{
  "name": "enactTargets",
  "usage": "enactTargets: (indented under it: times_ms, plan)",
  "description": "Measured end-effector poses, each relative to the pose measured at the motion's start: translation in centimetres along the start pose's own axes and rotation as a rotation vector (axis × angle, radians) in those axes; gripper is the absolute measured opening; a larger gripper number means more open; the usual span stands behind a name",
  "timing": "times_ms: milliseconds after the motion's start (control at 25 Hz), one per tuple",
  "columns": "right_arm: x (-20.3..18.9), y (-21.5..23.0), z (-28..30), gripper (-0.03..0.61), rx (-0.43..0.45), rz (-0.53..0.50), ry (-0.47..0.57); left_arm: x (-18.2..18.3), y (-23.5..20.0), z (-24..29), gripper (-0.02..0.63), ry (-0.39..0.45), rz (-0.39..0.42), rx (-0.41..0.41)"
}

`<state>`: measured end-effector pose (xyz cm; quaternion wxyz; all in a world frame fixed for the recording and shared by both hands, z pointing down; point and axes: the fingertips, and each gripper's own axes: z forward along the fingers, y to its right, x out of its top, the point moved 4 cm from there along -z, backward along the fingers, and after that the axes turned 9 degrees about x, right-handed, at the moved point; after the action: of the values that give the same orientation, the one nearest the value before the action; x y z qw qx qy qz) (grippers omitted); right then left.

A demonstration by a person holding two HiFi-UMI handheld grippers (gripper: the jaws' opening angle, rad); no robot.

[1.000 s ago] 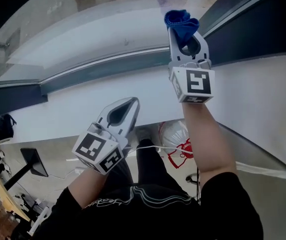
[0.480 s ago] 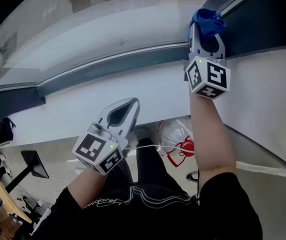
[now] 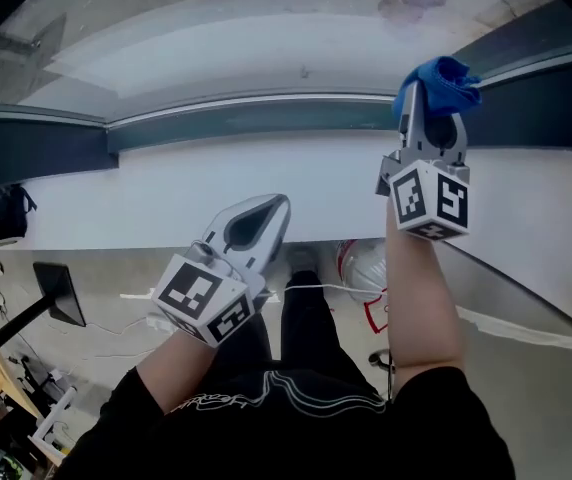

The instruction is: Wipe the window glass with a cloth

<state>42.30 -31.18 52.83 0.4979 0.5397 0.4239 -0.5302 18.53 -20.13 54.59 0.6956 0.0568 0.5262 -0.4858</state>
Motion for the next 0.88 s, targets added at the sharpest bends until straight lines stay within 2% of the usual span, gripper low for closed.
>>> enactTargets:
  times_ms: [200, 560, 880]
  plan:
    - [-1.0, -11.0, 1.8, 0.093, 0.138, -0.015, 0.006, -0.4, -6.1, -5.1, 0.005, 0.026, -0.033, 0.053]
    - [-5.7, -32.7, 6.3, 0.093, 0.39, -0.015, -0.047, -1.6, -19.8, -16.0, 0.005, 0.065, -0.103, 0.188]
    - [-9.1, -48.0, 10.1, 0.093, 0.563, -0.015, -0.083, -2.4, -29.5, -24.3, 0.005, 0.105, -0.176, 0.306]
